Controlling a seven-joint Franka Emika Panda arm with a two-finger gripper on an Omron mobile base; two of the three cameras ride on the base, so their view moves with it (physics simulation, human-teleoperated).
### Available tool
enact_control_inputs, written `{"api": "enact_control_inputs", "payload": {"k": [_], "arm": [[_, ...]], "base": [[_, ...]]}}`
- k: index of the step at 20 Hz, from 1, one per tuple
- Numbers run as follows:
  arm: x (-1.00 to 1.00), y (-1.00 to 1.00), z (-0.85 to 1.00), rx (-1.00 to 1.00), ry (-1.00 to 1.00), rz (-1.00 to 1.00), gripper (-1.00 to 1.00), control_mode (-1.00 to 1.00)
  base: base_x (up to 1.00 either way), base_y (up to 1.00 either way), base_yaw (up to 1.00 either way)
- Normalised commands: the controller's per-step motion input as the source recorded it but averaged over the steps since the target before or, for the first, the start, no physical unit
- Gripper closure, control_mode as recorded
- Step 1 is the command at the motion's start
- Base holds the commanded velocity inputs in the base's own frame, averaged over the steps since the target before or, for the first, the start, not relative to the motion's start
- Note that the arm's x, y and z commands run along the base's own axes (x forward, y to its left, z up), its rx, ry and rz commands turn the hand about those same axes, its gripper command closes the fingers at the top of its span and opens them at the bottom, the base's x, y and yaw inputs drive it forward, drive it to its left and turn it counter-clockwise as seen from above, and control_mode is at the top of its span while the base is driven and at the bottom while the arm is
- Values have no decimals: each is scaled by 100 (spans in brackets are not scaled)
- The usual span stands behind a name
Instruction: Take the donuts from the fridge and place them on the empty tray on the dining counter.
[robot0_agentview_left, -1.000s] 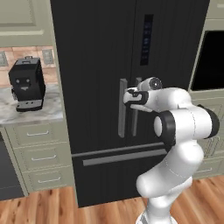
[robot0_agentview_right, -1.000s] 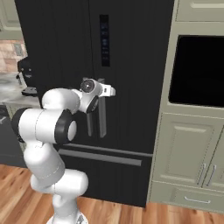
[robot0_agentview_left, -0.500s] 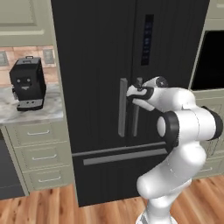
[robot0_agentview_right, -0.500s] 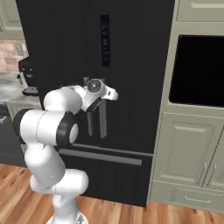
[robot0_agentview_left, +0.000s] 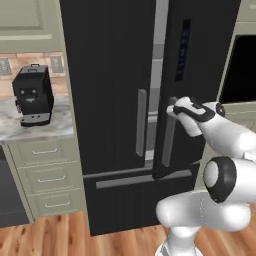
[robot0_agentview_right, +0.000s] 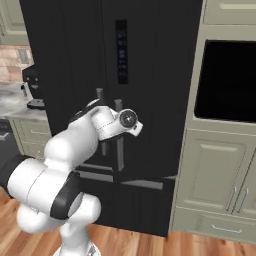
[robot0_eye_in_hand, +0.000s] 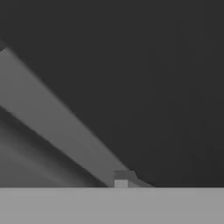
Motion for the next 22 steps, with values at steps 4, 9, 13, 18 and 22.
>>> {"api": "enact_control_inputs", "payload": {"k": [4, 9, 13, 18, 22], "arm": [[-96, -100, 14, 14, -8, -1, 100, -100], [-100, -99, 88, 12, -16, -10, 100, -100], [-100, -36, 100, 7, -18, -5, 100, -100], [-100, 8, 78, 0, -18, -6, 100, -100], [-86, 30, 30, -4, -17, -30, 100, -100]], "base": [[0, 0, 0], [0, 0, 0], [0, 0, 0], [0, 0, 0], [0, 0, 0]]}}
